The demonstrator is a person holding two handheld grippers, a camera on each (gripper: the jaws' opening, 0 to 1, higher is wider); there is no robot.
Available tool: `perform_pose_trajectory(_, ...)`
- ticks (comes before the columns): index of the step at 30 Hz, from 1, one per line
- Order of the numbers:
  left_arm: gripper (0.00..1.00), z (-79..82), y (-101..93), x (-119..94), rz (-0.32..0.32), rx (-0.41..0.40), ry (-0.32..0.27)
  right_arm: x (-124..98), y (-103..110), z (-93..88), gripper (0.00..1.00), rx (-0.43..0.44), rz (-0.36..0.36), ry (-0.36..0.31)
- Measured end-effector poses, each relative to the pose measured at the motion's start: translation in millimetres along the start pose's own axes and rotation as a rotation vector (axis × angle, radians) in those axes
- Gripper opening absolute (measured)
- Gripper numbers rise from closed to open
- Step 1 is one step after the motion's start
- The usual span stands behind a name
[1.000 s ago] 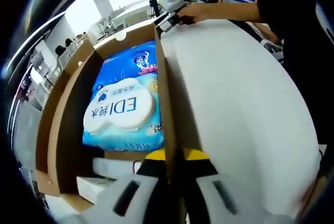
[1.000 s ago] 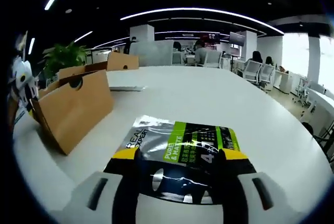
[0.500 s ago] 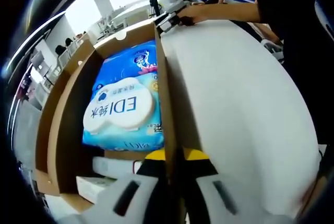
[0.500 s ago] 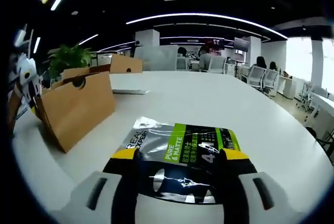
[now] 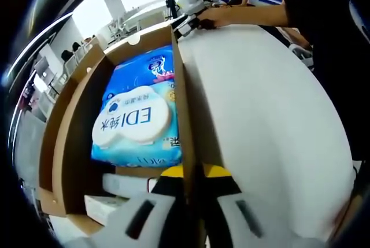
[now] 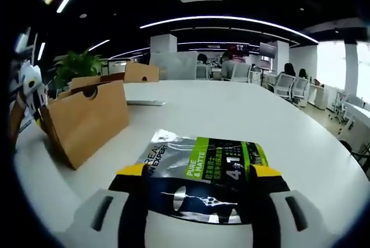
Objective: Operate the shoe box by opening the lid, removing the specified soft item, and placing it in the target area until the item is outside and the box remains undamaged.
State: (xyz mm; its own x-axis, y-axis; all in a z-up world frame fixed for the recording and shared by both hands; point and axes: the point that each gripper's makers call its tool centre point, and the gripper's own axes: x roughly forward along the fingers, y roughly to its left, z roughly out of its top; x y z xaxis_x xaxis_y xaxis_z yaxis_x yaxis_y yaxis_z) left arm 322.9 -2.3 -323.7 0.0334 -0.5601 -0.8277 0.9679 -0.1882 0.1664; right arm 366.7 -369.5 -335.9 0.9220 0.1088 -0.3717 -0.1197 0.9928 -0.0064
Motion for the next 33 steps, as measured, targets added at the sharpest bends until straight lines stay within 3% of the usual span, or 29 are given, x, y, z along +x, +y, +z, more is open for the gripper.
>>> perform_pose_trajectory(5,0.03,0.0,0.2,0.2,0.001,0.001,-0.001,-14.9,8.6,19.9,0.74,0.053,0.012,-0.034)
perform_pose_trajectory(10,0.03,-0.1,-0.4,0.7,-0.002,0.006,0.001,-37.4,25.2,77.1,0.73,0.022,0.024,-0.110)
perform_pose_trajectory(13,0.03,-0.4,-0.7,1.2,0.001,0.011,0.010,-47.8,51.6,114.9,0.69,0.000,0.073,-0.128)
perform_pose_trajectory(18,0.04,-1.1,-4.9,0.9,0.007,0.016,0.020,-51.1,114.0,166.0,0.68,-0.065,0.168,-0.092)
perform_pose_trajectory(23,0.04,-1.1,-4.8,0.9,0.008,0.018,0.023,-48.0,132.9,173.4,0.71,-0.088,0.188,-0.057)
perform_pose_trajectory(25,0.04,-1.6,-5.7,0.8,0.010,0.019,0.023,-41.7,162.3,176.1,0.71,-0.123,0.221,0.012)
perform_pose_trajectory(26,0.04,-1.8,-6.9,0.5,0.012,0.021,0.023,-36.0,175.9,168.6,0.72,-0.170,0.225,0.088)
perform_pose_trajectory(27,0.04,-1.7,-8.0,0.2,0.012,0.022,0.022,-30.8,190.9,163.0,0.72,-0.193,0.221,0.122)
perform_pose_trajectory(30,0.04,-1.9,-8.3,-0.2,0.013,0.025,0.022,-19.4,218.6,146.4,0.71,-0.130,0.260,0.197)
perform_pose_trajectory(33,0.04,-2.6,-8.6,-0.2,0.015,0.031,0.029,-9.7,227.2,135.2,0.71,-0.131,0.271,0.242)
